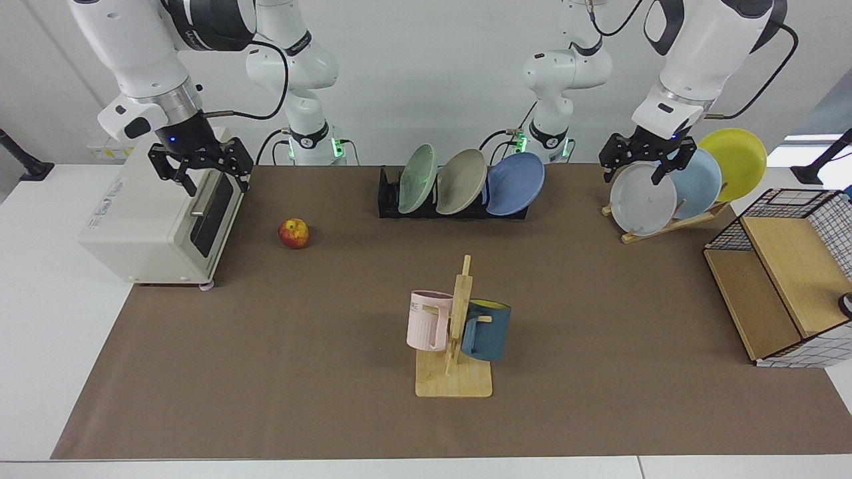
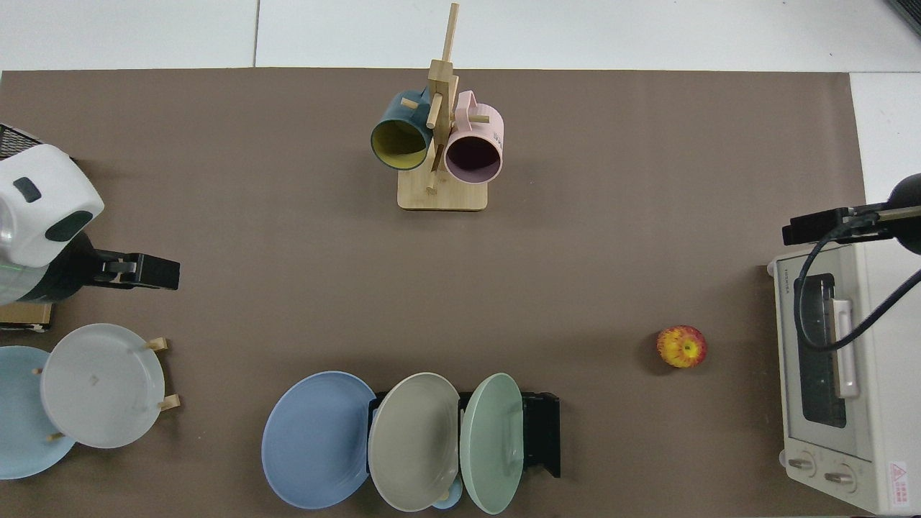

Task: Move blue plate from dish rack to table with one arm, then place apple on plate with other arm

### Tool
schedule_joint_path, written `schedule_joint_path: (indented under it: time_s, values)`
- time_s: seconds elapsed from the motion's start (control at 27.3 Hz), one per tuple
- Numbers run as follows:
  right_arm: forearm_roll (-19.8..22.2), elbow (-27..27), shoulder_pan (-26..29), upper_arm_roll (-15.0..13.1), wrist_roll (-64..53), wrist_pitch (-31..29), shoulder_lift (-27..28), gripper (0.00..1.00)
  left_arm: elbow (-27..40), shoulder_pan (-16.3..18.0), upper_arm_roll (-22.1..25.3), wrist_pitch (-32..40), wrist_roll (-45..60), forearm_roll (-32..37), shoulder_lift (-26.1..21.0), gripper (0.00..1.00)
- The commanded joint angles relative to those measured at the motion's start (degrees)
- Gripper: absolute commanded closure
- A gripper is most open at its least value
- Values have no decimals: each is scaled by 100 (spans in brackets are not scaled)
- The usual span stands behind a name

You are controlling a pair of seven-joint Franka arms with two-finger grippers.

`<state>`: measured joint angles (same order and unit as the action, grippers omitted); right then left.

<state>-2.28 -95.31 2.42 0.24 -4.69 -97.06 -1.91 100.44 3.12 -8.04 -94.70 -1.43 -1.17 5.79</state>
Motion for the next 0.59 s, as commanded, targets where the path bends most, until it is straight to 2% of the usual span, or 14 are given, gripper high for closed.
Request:
schedule_joint_path:
  time_s: [0.0, 0.37, 0.55]
  values:
    - [-26, 13, 4, 11, 118, 46, -38, 0, 54, -154, 84, 22, 11, 91, -8, 0]
    - [-26, 13, 4, 11, 118, 46, -47, 0, 300, -250, -13, 22, 99, 170, 45, 0]
    - [-26, 13, 4, 11, 118, 46, -38, 0, 651, -286, -162, -39, 169, 345, 281, 0]
